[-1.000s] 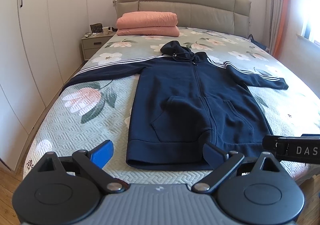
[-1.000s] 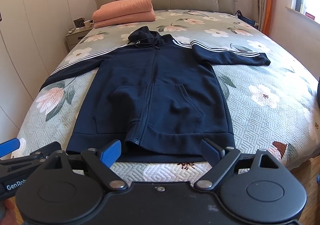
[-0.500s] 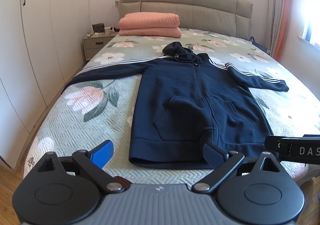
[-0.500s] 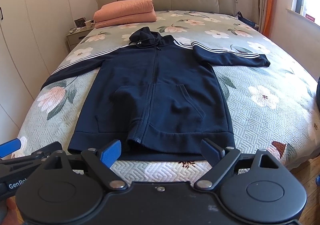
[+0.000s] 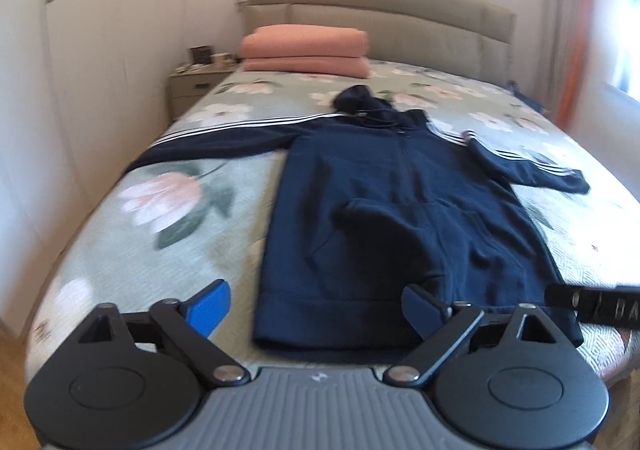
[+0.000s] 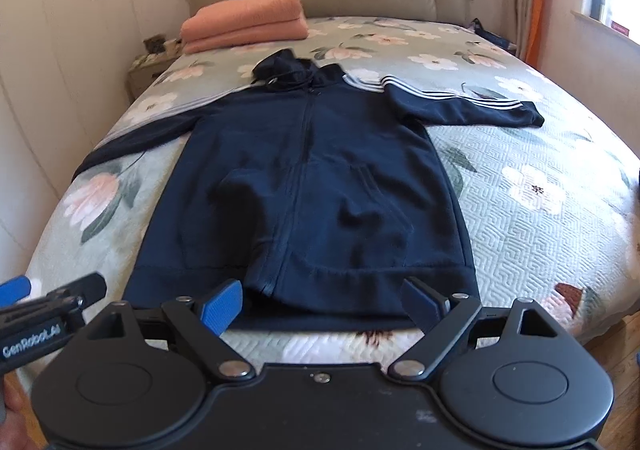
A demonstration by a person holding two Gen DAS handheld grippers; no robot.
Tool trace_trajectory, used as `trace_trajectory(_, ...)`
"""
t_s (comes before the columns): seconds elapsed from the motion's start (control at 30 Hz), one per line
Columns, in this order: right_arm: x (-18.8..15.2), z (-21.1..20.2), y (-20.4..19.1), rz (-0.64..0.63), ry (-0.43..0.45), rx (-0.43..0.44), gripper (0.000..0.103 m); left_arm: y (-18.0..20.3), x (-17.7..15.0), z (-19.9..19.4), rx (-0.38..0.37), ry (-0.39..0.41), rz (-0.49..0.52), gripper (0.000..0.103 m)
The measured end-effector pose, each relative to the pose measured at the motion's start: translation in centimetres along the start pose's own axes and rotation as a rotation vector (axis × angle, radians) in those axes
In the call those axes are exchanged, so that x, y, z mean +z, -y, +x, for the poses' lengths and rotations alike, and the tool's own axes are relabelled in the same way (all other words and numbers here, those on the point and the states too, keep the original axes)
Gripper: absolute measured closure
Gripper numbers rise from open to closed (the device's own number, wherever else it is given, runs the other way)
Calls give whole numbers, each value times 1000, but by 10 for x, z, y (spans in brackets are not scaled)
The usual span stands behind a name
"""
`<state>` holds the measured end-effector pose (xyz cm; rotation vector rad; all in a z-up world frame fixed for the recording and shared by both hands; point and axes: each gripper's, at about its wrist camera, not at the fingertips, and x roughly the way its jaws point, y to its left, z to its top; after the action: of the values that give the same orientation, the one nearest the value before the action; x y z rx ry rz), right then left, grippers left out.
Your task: Fold large clothes
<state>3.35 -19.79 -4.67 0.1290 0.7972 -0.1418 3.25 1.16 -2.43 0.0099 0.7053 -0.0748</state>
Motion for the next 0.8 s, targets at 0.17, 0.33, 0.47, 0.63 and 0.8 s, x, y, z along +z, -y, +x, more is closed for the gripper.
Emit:
trace_trajectory(0.17,31,62,43,43,80,-15,1,18,23,98,-32,-126,-35,10)
trace_trajectory(0.33,78,167,86,52,95,-48,1,28,61,216,-71,-233,-72,13)
trace_trajectory(0.47,114,240,128,168,-5,-82,1,40,97,276,-11,-275,-69,12)
trace_trajectory(0.63,155,280,192,312,-72,-168,1,59,137,304,62,-308,-51,10)
trace_trajectory(0.8,200,314,260,316,-50,-267,1,87,169,320,155,-332,18,10)
